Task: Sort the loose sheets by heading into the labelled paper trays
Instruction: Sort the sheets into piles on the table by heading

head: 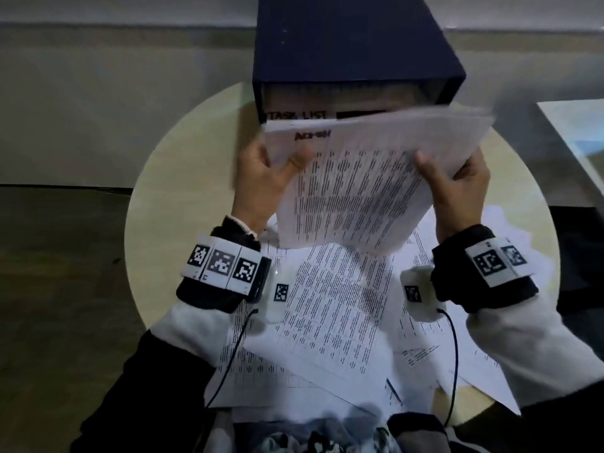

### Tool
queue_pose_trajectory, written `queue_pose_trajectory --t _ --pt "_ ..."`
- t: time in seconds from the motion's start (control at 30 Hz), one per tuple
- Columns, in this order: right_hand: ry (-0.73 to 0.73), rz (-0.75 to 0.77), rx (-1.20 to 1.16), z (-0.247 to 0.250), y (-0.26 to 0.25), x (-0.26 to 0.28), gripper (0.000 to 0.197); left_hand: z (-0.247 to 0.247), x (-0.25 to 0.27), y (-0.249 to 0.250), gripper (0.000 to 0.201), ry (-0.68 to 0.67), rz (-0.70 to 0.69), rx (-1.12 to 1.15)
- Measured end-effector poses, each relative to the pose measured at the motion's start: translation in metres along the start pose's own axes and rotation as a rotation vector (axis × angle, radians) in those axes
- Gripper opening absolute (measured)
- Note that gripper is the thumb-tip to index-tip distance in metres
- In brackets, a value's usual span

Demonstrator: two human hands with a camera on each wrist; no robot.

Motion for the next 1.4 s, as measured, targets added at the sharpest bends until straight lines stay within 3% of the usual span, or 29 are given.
queue_pose_trajectory --t 0.1,0.2,0.23,0.33,0.4,0.47,0.53,0.73,0.9,1.07,1.13,1.2,1.3,1.4 --pt "-0.028 -0.091 0.056 0.001 0.023 0.015 0.017 0.003 0.013 -0.045 0.049 -0.057 0.197 -0.118" --pt "0.005 -0.107 0.106 0.007 0.030 0.017 0.006 0.008 0.018 -0.070 0.078 -0.046 0.240 -0.180" --pt "0.030 -0.094 0.122 0.009 0.029 0.017 0.006 0.005 0.017 -0.070 0.077 -0.046 0.243 -0.189" --pt "0.063 -0.072 0.281 0.013 0.034 0.014 0.016 0.003 0.014 -0.080 0.044 -0.029 0.311 -0.166" --pt "0.010 -0.161 0.396 0.013 0.055 0.017 0.014 0.002 0.019 -0.099 0.039 -0.031 0.431 -0.148" --pt "-0.047 -0.298 0.412 0.015 0.081 0.026 0.007 0.003 0.029 -0.121 0.040 -0.038 0.549 -0.180" --pt "-0.083 -0.400 0.392 0.017 0.098 0.038 0.012 0.006 0.039 -0.130 0.039 -0.013 0.601 -0.200" --pt "-0.227 -0.418 0.374 0.015 0.097 0.044 0.005 0.015 0.016 -0.119 0.042 0.113 0.535 -0.140" --pt "-0.349 -0.453 0.257 0.011 0.091 0.051 0.018 0.025 -0.028 -0.121 0.055 0.176 0.699 -0.116" --pt "-0.465 -0.532 0.233 0.012 0.103 0.068 0.020 0.016 -0.057 -0.109 0.038 0.110 0.602 -0.144" --pt "-0.481 -0.541 0.228 0.009 0.103 0.070 0.028 0.019 -0.063 -0.110 0.033 0.121 0.594 -0.129" --pt "-0.447 -0.562 0.169 0.005 0.104 0.064 0.025 0.020 -0.069 -0.112 0.017 0.135 0.602 -0.109" --pt "-0.420 -0.607 0.098 -0.001 0.101 0.051 0.009 0.021 -0.071 -0.113 0.023 0.156 0.636 -0.097" --pt "-0.474 -0.632 0.075 -0.006 0.103 0.046 0.018 0.023 -0.072 -0.119 0.022 0.125 0.654 -0.006"
Point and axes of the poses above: each hand's wrist, its own x-axis away from the middle knuckle, its own z-axis out of the back of the hand, y = z × x, the point moved 7 cm from there along -x, towards the middle knuckle, and after that the axes turned 10 degrees about x, right-handed, at the moved point
